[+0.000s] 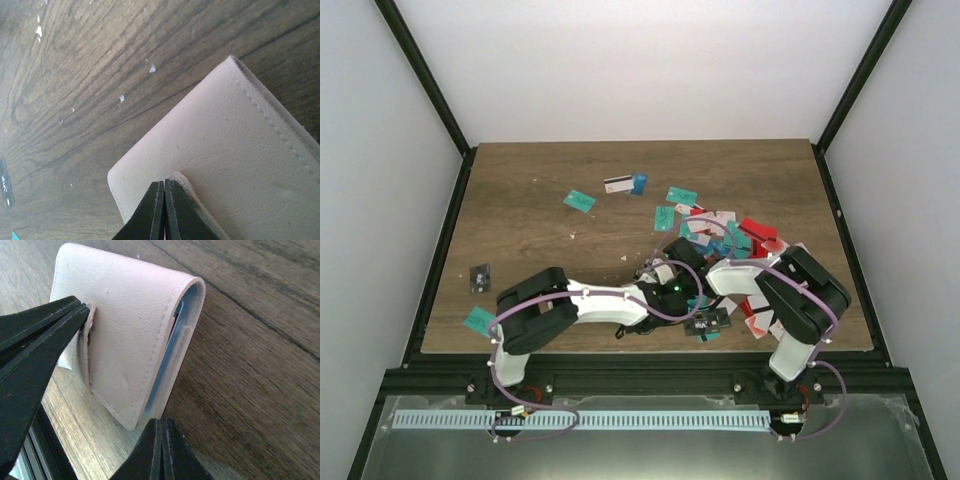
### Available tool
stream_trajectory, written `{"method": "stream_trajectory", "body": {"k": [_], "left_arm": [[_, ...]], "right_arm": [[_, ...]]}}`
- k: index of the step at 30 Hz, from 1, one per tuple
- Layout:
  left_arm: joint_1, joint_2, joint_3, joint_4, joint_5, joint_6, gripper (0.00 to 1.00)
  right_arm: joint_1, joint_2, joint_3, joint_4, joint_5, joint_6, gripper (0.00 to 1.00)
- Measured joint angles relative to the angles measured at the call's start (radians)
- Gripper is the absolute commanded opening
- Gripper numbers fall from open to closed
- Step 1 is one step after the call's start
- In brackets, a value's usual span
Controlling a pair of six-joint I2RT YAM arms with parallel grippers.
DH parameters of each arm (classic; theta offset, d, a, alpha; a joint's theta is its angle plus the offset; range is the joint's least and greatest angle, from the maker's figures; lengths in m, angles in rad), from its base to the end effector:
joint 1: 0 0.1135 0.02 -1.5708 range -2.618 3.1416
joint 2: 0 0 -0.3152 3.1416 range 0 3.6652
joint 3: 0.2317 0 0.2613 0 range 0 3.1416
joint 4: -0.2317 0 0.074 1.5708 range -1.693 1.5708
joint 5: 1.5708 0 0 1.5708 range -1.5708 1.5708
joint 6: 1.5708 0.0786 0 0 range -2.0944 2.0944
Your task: Put the credit cards into the card holder
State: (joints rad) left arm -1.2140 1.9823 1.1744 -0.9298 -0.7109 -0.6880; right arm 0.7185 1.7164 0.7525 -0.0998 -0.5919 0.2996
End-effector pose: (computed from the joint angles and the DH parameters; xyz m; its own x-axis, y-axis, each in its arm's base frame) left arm 0.1679 -0.3035 0.1283 -0.7410 0.6103 -0.2802 0.3591 0.7127 0.6026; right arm 0.2178 0.2487 0.1290 -0.8502 -0.4180 -0.3201 -0.5226 0.5963 0.6093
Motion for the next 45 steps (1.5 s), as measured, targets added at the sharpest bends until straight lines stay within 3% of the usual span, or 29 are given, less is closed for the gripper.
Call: {"method": "stream_trajectory", "body": {"k": [12,18,23,25,28,30,37,40,43,45], "left_arm": [[-0.017,-0.142,-0.023,-0.138,0.212,0.110,0.13],[-0.013,-0.220,-0.019,-0.212,0.261,0.119,0.27],[0.003,-0.372,-0.016,-0.279,0.341,0.137,0.42],[-0.002,-0.443,-0.010,-0.288,0.367,0.156,0.46],[-0.049,-0.573,0.041,-0.153,0.433,0.204,0.50],[-0.063,-0.652,0.056,-0.087,0.462,0.222,0.52],[-0.055,-0.836,0.055,-0.022,0.496,0.244,0.61],[-0.055,-0.913,0.048,0.001,0.498,0.253,0.69],[-0.055,-1.006,0.044,0.013,0.452,0.247,0.86],[-0.055,-1.070,0.043,0.016,0.388,0.235,0.92]], "right_arm": [[0.065,-0.023,0.021,-0.125,0.003,-0.059,0.04],[0.079,-0.053,0.068,-0.197,0.014,-0.090,0.12],[0.078,-0.102,0.159,-0.249,0.041,-0.113,0.27],[0.071,-0.110,0.204,-0.264,0.082,-0.120,0.38],[0.063,-0.102,0.271,-0.251,0.174,-0.105,0.55],[0.063,-0.106,0.307,-0.259,0.216,-0.100,0.62],[0.063,-0.188,0.389,-0.307,0.330,-0.080,0.83],[0.057,-0.229,0.418,-0.334,0.382,-0.063,0.98],[0.044,-0.274,0.430,-0.351,0.438,-0.037,1.00],[0.036,-0.312,0.430,-0.364,0.480,-0.015,1.00]]}}
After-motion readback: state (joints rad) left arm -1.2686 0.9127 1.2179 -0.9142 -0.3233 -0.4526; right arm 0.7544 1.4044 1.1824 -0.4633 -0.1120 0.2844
